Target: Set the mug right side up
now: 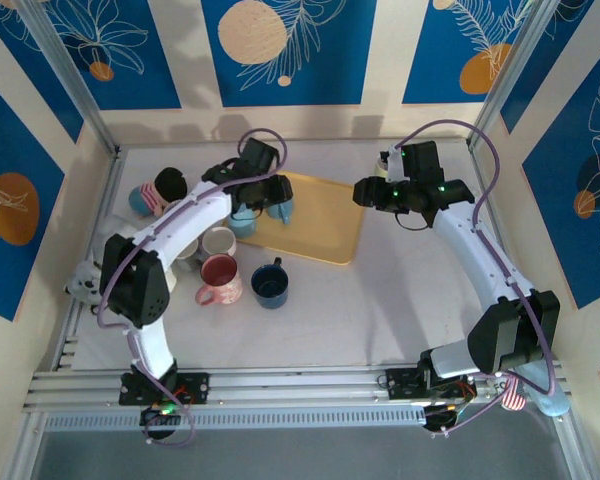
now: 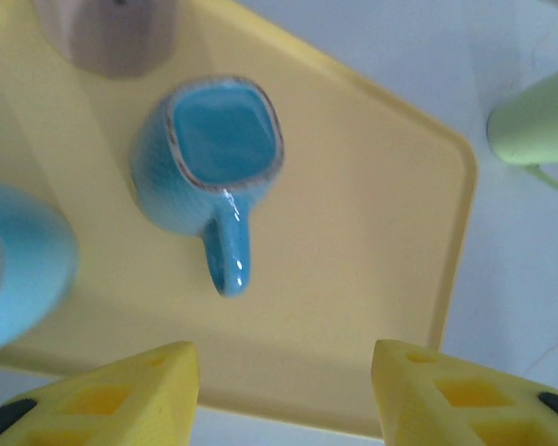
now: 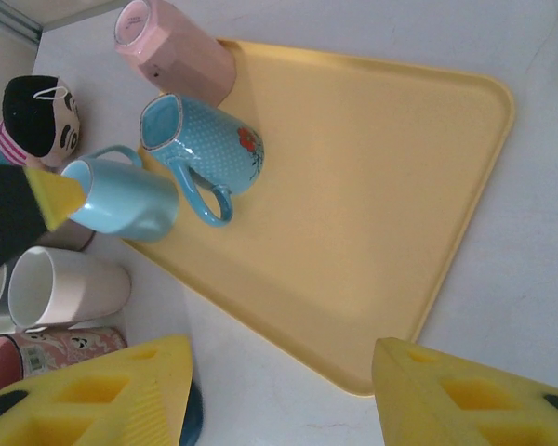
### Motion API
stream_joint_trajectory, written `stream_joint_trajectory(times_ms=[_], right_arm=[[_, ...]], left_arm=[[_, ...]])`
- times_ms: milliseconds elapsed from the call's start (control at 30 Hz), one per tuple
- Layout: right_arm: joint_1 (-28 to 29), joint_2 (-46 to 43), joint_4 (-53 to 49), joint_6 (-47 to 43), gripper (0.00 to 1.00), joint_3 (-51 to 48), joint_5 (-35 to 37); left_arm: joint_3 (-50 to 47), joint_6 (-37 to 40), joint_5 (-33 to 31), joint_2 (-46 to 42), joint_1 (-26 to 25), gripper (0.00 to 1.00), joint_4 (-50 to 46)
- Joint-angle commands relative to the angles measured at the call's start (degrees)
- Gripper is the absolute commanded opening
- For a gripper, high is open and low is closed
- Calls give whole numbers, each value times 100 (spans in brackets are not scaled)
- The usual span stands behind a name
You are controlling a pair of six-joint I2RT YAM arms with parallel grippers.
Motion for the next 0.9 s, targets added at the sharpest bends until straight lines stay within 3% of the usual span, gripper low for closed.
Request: stream_joint_trajectory(times_ms=[0, 200, 867], right_arm=[[-38, -167, 113, 114, 54, -79, -219], [-79, -235, 83, 79, 54, -132, -208], [-180, -249, 138, 106, 54, -195, -243]], left_arm=[[237, -324, -534, 333, -134, 49, -508], [952, -47, -818, 1037, -223, 44, -1188], [1516, -133, -914, 1903, -132, 40, -957]])
